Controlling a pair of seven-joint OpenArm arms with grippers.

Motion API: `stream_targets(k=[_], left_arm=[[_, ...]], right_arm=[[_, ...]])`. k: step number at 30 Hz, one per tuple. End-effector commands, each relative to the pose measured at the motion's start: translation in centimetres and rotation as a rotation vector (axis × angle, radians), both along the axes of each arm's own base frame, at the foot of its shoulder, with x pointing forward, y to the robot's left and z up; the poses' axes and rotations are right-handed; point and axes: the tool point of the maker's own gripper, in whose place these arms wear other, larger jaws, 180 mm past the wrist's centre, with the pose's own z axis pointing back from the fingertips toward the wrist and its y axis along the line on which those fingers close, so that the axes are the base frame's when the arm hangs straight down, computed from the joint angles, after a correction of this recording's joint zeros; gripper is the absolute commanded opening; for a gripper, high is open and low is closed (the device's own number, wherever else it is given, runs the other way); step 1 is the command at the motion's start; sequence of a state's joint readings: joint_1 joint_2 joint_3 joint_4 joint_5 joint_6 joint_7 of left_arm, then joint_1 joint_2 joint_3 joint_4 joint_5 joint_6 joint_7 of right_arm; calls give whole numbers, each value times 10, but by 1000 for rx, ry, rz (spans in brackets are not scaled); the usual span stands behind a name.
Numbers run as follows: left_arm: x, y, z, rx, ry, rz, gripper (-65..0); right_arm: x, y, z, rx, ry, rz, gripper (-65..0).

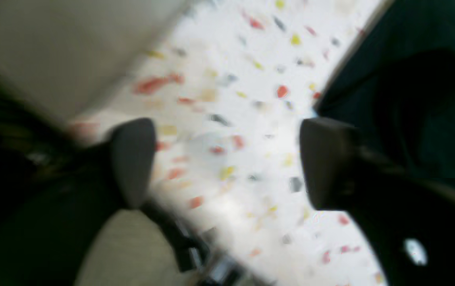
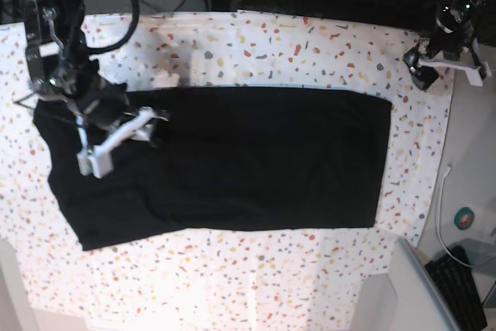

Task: Layout the t-shirt on the table in an organized manner, then fold the t-shirt properly
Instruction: 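Drag the shirt edge away from the robot with both grippers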

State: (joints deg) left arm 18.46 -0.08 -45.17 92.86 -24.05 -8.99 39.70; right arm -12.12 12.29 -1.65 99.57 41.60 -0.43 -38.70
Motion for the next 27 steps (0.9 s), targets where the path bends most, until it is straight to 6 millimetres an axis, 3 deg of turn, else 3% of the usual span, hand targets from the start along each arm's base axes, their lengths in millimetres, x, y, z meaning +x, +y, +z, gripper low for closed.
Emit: stream_targets(k=[1, 3, 5, 9, 11, 14, 16, 20, 23, 27], left_arm=[[19, -4, 4, -10, -52, -10, -64], [35, -21, -17, -93, -53, 3, -64], [48, -32, -31, -154, -53, 15, -64], [70, -58, -47, -231, -48, -4, -64], [78, -71, -54, -253, -35, -35, -64], [82, -79, -61, -278, -20, -43, -91], [81, -80, -64, -285, -15, -41, -193], [78, -74, -64, -271, -9, -42, -457], [75, -69, -62, -257, -6, -42, -650], [64, -56, -58, -222, 2, -43, -650]], right_arm=[[0, -27, 5, -24, -21, -75, -222], [-16, -60, 0, -9, -4, -186, -180], [-33, -81, -1, 24, -18, -228, -189], [-51, -108, 0, 80, -64, -314, -198], [-59, -119, -12, 89, -43, -362, -198], [-62, -121, -32, 126, 1, -385, -198], [-67, -119, -42, 156, 28, -402, -198], [-64, -116, -50, 246, 35, -456, -198], [-61, -136, -67, 271, 47, -576, -198], [-49, -156, -88, 320, 75, -674, -197]])
